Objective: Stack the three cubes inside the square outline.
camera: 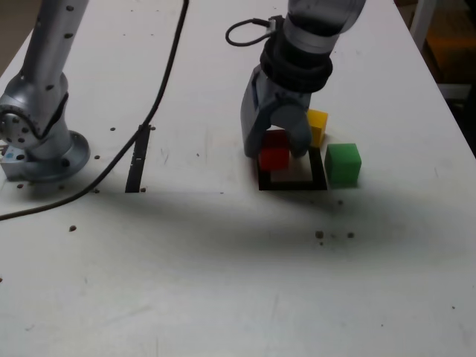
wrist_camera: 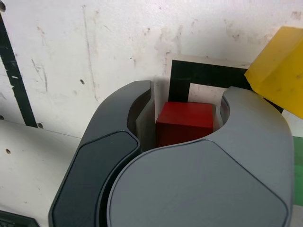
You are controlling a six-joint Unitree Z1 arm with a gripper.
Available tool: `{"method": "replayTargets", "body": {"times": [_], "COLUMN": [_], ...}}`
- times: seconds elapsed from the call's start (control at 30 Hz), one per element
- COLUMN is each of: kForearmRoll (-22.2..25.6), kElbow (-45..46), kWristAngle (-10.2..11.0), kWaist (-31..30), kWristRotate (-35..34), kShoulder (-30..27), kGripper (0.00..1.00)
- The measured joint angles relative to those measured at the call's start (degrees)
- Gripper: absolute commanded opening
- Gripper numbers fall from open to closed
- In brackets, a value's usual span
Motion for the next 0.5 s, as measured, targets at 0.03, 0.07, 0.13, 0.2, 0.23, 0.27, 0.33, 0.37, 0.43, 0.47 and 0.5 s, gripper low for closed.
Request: {"method": "replayTargets", "body": {"times": [0.03, 0.07, 0.13, 0.2, 0.23, 0.27, 0.33, 0.37, 0.43, 0.47, 0.5], "kForearmRoll": [-0.21, -0.62, -1.13, -1.43, -1.52, -1.54, -1.56, -1.63, -1.80, -1.87, -1.99], "kElbow": [0.18, 0.35, 0.34, 0.31, 0.27, 0.20, 0.09, 0.08, 0.06, 0.02, 0.00], "kWristAngle": [0.07, 0.12, 0.12, 0.12, 0.12, 0.12, 0.12, 0.12, 0.12, 0.12, 0.12], "kWaist": [0.04, 0.07, 0.07, 0.07, 0.08, 0.08, 0.08, 0.08, 0.08, 0.08, 0.08], "kWristRotate": [-0.06, -0.09, -0.10, -0.10, -0.10, -0.11, -0.15, -0.19, -0.25, -0.26, -0.27], "kShoulder": [0.00, 0.00, 0.00, 0.00, 0.00, 0.01, 0.13, 0.22, 0.47, 0.57, 0.66], "kGripper": [0.22, 0.22, 0.22, 0.22, 0.22, 0.22, 0.22, 0.22, 0.22, 0.22, 0.22]}}
